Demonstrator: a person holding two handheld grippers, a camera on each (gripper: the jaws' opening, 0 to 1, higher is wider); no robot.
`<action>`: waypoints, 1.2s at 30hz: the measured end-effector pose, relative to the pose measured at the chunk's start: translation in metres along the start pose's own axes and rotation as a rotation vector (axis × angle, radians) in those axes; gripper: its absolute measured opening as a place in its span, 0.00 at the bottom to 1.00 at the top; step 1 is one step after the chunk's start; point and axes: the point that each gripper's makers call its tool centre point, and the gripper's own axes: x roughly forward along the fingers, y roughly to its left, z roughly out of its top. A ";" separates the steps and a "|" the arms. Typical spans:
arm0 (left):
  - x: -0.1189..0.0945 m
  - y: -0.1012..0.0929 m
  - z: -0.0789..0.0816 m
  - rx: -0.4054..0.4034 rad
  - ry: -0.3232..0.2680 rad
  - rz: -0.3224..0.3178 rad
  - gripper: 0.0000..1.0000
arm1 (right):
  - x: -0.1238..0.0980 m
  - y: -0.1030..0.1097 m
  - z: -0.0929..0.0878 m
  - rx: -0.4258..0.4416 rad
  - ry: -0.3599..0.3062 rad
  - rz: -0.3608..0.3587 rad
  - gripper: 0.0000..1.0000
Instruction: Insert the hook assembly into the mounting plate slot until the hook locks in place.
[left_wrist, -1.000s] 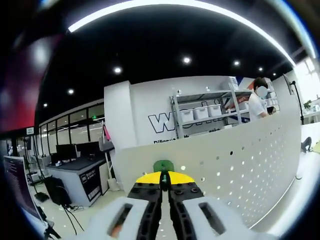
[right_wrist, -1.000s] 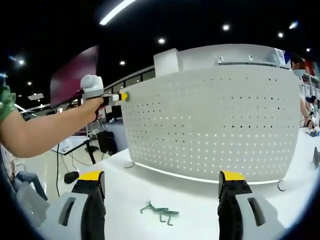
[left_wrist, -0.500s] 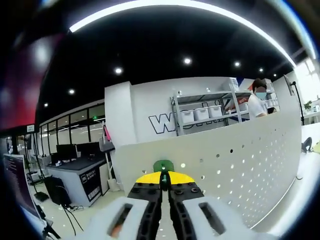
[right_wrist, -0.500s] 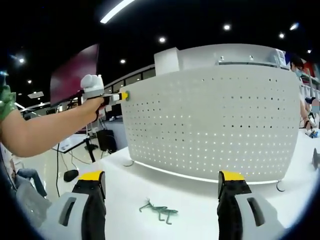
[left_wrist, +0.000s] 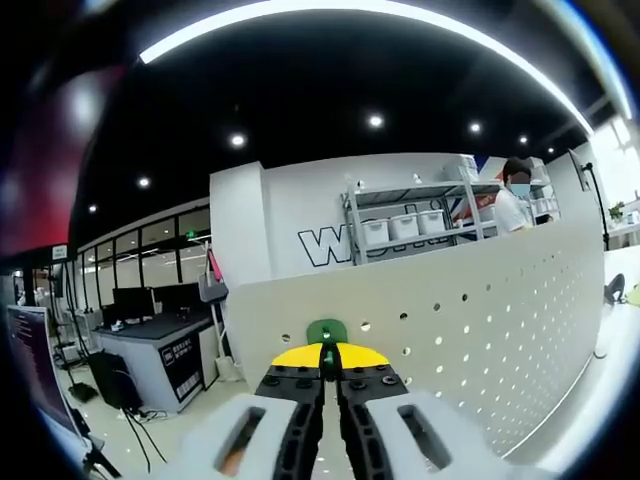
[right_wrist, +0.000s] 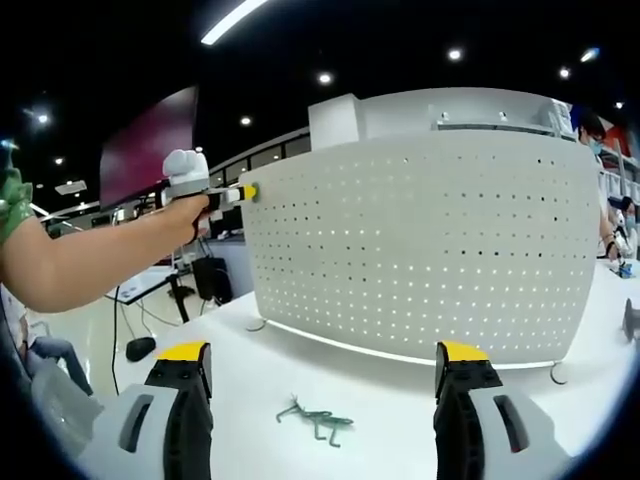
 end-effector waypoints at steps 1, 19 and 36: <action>0.001 -0.001 -0.002 0.003 0.007 -0.003 0.03 | 0.000 0.000 0.000 -0.001 -0.001 0.000 0.94; 0.002 -0.002 -0.005 0.017 -0.003 -0.004 0.03 | 0.002 0.002 0.000 -0.003 0.003 0.002 0.94; -0.005 0.000 -0.003 -0.003 0.019 -0.018 0.18 | 0.002 0.007 0.000 -0.006 0.002 0.013 0.94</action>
